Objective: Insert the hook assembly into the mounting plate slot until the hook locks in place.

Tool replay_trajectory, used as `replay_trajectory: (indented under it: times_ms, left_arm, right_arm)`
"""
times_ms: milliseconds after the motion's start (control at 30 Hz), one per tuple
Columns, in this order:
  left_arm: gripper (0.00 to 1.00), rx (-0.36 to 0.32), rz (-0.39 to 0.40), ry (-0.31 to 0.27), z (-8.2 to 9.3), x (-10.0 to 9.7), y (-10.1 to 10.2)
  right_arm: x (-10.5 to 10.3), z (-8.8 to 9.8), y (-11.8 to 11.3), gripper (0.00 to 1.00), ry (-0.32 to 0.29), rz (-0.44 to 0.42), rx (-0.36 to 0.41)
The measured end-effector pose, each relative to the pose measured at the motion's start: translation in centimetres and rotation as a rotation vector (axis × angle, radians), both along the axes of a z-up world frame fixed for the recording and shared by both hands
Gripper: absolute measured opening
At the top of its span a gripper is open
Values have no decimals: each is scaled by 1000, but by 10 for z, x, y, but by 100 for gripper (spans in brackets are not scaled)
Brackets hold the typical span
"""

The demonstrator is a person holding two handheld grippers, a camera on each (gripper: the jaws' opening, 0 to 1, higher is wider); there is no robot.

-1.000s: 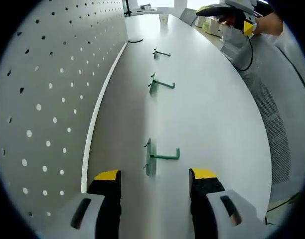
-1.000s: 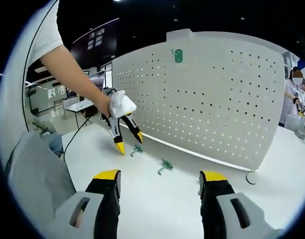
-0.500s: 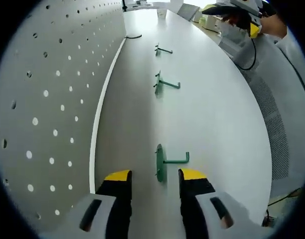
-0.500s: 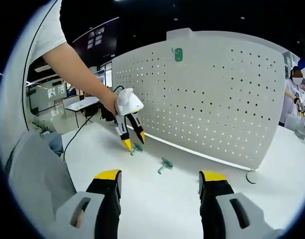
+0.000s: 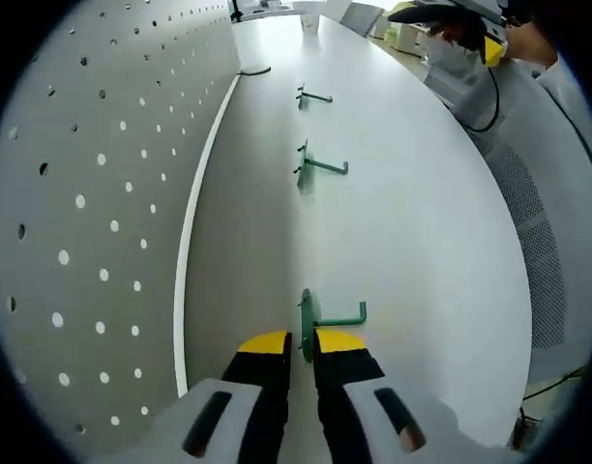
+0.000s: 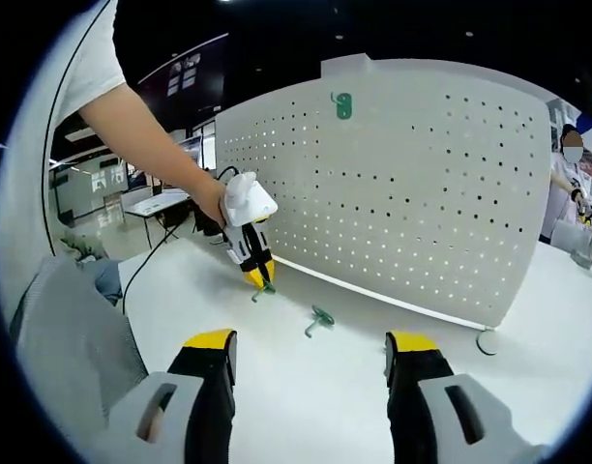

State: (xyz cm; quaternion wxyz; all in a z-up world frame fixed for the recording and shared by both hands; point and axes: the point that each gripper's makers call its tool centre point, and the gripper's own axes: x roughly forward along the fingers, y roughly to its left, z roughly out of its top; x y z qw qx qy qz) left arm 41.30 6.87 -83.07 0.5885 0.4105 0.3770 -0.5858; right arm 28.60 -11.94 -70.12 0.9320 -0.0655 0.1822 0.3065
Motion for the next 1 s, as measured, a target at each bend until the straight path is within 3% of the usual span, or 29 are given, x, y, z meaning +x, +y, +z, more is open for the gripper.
replay_trajectory:
  times_ms: [567,833,1000]
  left_arm:
    - [3,17,-6,-24,0,0,2]
    - [1,-24,-25,-59,1,-1,3]
    - [1,-94,56,-70,3,0,1]
  right_arm:
    - [0,1,0,60,-2,2,-1]
    - [0,2,1,60,-9,6,2]
    - [0,4,1,60,-16,3,6]
